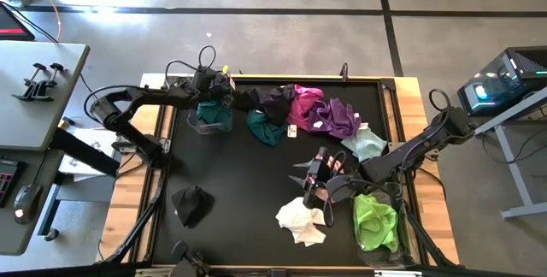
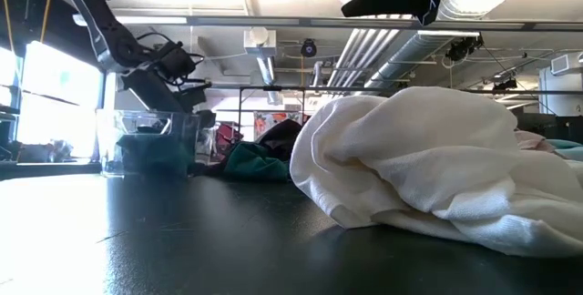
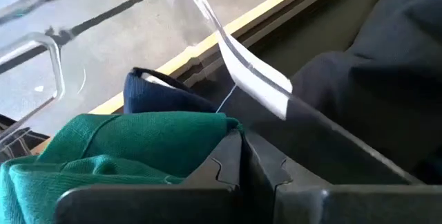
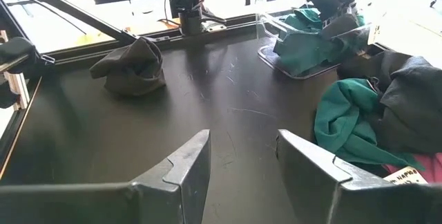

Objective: Sort towels by color in basket
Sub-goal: Put the dark green towel into the top transparent bin, then put the white towel into the bottom transparent bin

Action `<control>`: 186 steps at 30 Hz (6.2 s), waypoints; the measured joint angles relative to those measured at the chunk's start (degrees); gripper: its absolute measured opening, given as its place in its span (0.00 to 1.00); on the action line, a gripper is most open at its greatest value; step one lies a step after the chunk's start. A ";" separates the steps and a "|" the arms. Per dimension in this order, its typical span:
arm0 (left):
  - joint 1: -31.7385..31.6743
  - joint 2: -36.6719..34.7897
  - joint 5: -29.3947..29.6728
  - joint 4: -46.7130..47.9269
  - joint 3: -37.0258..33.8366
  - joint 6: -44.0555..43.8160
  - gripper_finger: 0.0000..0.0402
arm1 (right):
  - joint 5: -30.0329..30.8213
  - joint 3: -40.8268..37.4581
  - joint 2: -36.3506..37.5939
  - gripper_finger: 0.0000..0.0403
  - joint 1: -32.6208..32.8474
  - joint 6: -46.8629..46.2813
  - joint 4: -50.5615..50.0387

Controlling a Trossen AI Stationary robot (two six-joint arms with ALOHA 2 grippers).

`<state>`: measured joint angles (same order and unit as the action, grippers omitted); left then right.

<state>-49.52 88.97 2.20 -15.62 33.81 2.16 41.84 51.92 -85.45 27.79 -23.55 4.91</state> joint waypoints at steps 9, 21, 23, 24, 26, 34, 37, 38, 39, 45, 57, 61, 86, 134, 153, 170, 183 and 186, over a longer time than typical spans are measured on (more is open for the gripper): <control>0.00 -5.29 0.07 -11.56 -8.07 -0.40 0.00 | -0.02 0.00 0.00 0.40 0.00 -0.20 0.00; 0.00 -20.26 0.10 -15.15 -13.92 -0.03 0.00 | -0.02 0.00 0.00 0.40 0.00 -0.46 0.00; 0.00 -22.21 -0.02 -14.75 -14.65 -0.04 0.00 | -0.01 0.00 0.00 0.40 0.00 -0.46 0.00; 0.00 -23.03 -0.02 -14.50 -14.87 -0.03 0.00 | -0.01 0.00 0.00 0.40 0.00 -0.46 0.00; 0.00 -24.48 0.25 -14.14 -15.52 -0.03 0.00 | -0.02 0.00 0.00 0.40 0.00 -0.46 0.00; -0.02 -25.20 4.07 -14.54 -16.09 -0.04 0.00 | -0.02 0.00 0.00 0.40 0.00 -0.45 0.00; -0.02 -24.51 4.31 -15.93 -16.09 -0.75 0.00 | -0.02 0.00 0.00 0.40 0.00 -0.37 0.00; -0.02 -24.20 4.35 -16.28 -16.09 -1.05 0.00 | -0.01 0.00 0.00 0.40 0.00 -0.28 0.00; -0.02 -23.78 4.37 -16.66 -16.09 -1.35 0.00 | -0.01 0.00 0.00 0.40 0.00 -0.14 0.00; -0.02 -19.25 4.89 -18.44 -16.09 -1.91 0.01 | -0.02 0.00 0.00 0.40 0.00 0.10 0.00; 0.18 -13.94 8.76 -18.69 -15.01 -4.89 0.33 | -0.02 0.00 0.00 0.40 0.00 0.44 0.00; 1.48 -15.36 7.08 -18.64 -13.41 -1.63 0.38 | -0.02 0.00 0.00 0.40 0.00 0.42 0.00; -3.75 0.93 2.53 -15.54 -7.99 -3.06 0.18 | 0.00 0.00 0.00 0.40 -0.04 0.04 0.00; 2.97 -21.11 1.25 24.96 -7.94 -9.22 0.13 | 0.03 0.00 -0.02 0.40 -0.04 0.02 0.02; 1.43 -21.29 4.96 42.19 5.18 -0.75 0.13 | 0.20 0.00 -0.02 0.40 -0.05 0.00 0.01; 35.74 -42.31 6.85 53.77 5.35 -21.05 0.13 | 0.20 0.00 -0.02 0.40 -0.02 -1.03 0.02; 72.68 -37.06 28.94 20.88 5.35 -8.44 0.13 | 0.22 0.00 -0.02 0.40 0.00 -0.55 0.02; 76.42 -31.14 30.49 10.13 5.35 -0.26 0.13 | 0.22 0.00 -0.02 0.40 0.00 -0.02 0.02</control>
<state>26.90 57.83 32.69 -5.49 39.16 1.90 42.06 51.92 -85.47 27.79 -23.57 4.93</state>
